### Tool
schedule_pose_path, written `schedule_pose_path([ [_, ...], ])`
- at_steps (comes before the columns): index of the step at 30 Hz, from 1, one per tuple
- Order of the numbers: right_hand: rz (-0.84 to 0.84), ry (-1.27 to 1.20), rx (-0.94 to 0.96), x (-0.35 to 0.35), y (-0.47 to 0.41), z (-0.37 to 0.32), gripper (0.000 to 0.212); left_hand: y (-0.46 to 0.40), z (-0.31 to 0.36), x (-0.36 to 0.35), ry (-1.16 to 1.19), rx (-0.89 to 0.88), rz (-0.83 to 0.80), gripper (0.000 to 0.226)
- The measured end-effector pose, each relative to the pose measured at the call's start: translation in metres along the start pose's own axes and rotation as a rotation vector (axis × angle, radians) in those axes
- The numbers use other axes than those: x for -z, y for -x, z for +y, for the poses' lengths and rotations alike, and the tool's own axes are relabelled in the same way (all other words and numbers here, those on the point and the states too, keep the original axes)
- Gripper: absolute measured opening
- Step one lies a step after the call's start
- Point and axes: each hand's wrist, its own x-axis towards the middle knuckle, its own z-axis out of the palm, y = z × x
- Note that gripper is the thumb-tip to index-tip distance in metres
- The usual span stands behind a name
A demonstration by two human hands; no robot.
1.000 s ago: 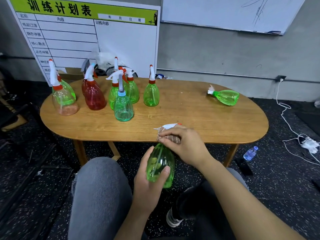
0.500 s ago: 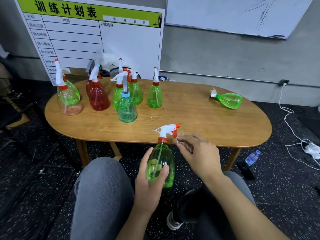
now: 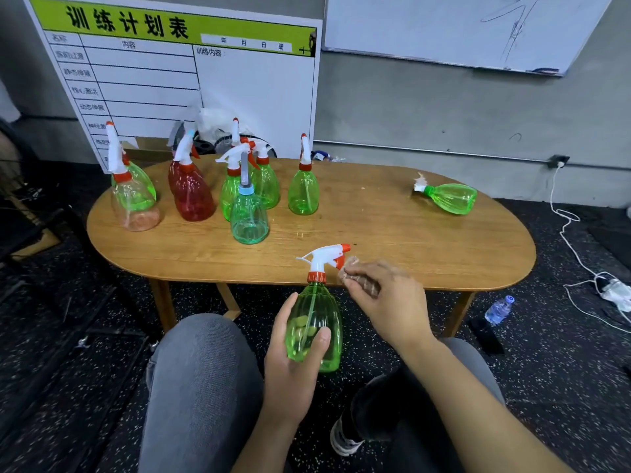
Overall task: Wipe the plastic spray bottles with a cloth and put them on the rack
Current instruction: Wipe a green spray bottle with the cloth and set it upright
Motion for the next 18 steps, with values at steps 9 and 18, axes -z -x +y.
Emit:
schedule_pose_path([
  [9,0.134,-0.253,-0.089,0.024,-0.002,0.008,0.019,0.000,0.004,-0.001,0.006,-0.009,-0.002,0.065],
  [18,0.149,-0.242,-0.164,0.012,-0.037,0.008,0.025,0.003,0.004,0.000,-0.035,-0.018,-0.065,0.066],
])
